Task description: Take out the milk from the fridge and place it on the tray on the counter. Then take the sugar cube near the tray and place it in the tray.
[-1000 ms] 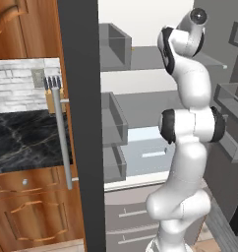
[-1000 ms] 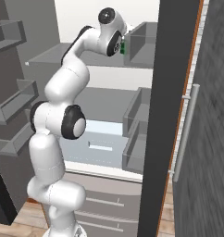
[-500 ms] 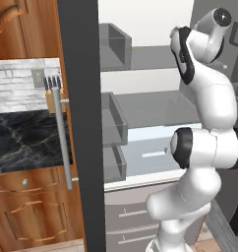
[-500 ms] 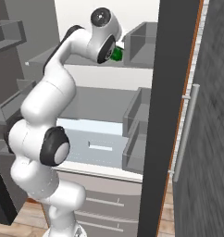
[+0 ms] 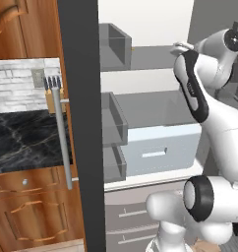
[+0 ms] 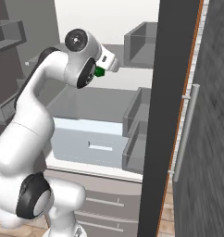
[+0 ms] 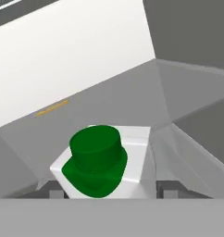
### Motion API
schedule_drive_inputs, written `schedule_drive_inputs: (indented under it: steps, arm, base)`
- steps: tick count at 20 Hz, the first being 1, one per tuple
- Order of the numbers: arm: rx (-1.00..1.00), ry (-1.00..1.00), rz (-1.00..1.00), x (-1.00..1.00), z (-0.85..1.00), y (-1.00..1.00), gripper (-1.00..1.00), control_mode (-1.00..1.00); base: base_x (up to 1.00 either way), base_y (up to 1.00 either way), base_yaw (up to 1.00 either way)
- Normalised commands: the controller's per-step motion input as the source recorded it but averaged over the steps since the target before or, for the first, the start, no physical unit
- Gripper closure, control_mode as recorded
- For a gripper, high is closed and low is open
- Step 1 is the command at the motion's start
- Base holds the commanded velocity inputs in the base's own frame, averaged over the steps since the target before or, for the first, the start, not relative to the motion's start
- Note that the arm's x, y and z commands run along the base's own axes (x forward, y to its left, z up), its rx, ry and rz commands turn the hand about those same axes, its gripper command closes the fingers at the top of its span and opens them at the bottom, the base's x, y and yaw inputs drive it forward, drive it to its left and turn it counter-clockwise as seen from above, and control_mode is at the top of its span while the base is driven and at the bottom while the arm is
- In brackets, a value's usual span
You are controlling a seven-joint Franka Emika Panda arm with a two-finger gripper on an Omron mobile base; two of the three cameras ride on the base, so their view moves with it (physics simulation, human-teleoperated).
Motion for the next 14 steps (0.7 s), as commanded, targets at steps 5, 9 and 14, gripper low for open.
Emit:
schedule_drive_inputs:
  steps: [5,9,14]
  arm:
    - [-0.02,0.00,0.09,-1.00,-0.17,0.29,1.00,-1.00]
    - [-0.17,0.01,0.22,-1.00,-0.32,0.29,1.00,-1.00]
    - [-0.31,0.07,0.17,-0.72,-0.11,0.32,1.00,-1.00]
  base:
    - [0.00,0.00,0.00]
    - [0.00,0.00,0.00]
    - [0.00,0.00,0.00]
